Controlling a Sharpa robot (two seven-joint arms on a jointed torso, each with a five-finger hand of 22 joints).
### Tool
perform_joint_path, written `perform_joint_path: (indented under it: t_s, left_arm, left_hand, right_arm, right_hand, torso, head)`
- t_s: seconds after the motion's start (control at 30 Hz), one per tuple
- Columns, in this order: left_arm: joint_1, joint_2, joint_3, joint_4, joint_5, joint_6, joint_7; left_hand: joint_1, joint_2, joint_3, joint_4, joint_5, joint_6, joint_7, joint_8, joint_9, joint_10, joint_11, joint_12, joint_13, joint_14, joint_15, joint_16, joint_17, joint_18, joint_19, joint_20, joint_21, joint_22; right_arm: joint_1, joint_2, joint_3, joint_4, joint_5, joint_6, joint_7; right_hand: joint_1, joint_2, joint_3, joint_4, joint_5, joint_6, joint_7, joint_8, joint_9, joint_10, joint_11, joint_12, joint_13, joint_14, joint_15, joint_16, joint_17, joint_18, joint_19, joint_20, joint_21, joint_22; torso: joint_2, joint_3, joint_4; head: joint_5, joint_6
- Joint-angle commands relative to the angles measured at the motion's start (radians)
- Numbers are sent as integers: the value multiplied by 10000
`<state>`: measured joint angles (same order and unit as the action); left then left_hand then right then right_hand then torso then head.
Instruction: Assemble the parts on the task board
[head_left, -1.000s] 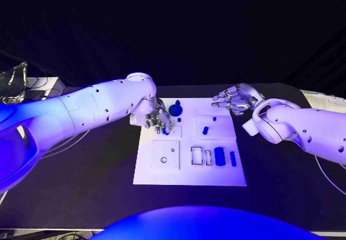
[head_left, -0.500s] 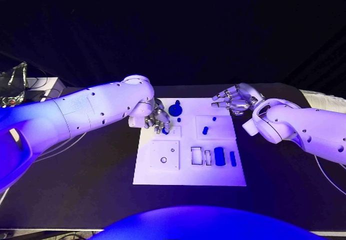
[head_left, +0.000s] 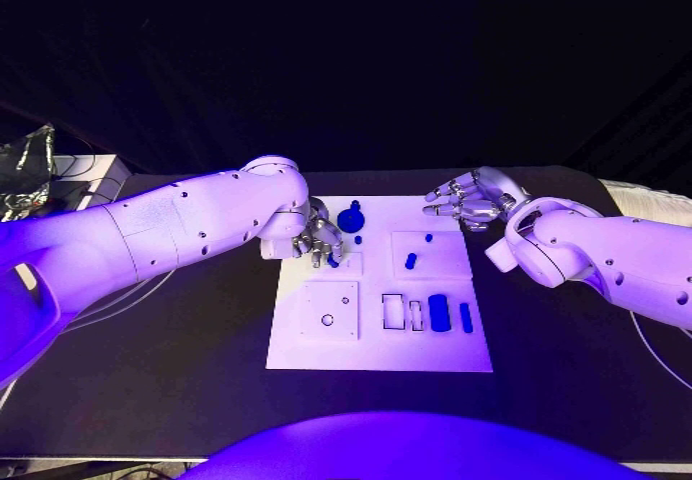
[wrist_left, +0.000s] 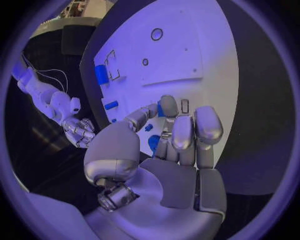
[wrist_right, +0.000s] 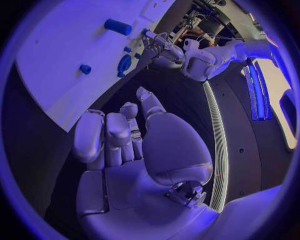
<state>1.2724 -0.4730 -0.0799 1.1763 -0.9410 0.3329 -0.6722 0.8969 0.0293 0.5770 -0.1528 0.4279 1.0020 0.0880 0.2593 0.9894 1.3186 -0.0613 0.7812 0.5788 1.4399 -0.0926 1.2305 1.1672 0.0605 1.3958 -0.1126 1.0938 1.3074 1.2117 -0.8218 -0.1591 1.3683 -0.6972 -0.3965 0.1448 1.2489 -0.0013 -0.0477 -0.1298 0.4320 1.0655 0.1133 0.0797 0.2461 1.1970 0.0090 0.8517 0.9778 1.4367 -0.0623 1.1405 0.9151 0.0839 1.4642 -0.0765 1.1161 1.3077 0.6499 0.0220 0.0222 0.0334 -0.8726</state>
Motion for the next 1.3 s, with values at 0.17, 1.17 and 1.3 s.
perform_joint_path:
  t_s: [0.17,1.17,1.3]
  left_arm:
    - [-176,-23,-43,60,-221,-288,-43]
    - [-211,-196,-105,63,-658,84,-185]
    - [-211,-222,-121,61,-722,48,-188]
  left_hand:
    - [247,167,612,-34,-62,1081,-823,65,12,-66,-57,54,-2,-25,-77,-29,-15,-92,44,14,-25,1139]
    - [575,71,480,125,-91,1077,-812,30,21,-91,-47,68,-13,-39,-69,-3,-65,-92,36,23,-36,1142]
    - [586,61,482,134,-103,1080,-813,31,22,-90,-48,67,-15,-39,-69,-2,-68,-91,35,22,-42,1140]
  right_arm:
    - [-16,-6,3,8,-69,223,123]
    - [-22,-17,3,10,-62,239,127]
    - [-22,-14,3,5,-61,239,125]
  right_hand:
    - [75,0,-3,-51,78,4,29,-48,-11,-1,-80,-21,8,25,-77,-45,8,0,765,-73,-52,1546]
    - [72,5,0,-55,98,9,26,-46,-12,1,-81,-19,10,24,-78,-43,11,-2,767,-73,-41,1548]
    - [72,5,0,-55,98,9,26,-46,-12,1,-81,-19,10,24,-78,-43,11,-2,767,-73,-41,1548]
  torso:
    - [8,-3,-12]
    - [7,-3,-1]
    - [9,-3,0]
  head:
    - [-9,0]
    - [35,0]
    - [25,0]
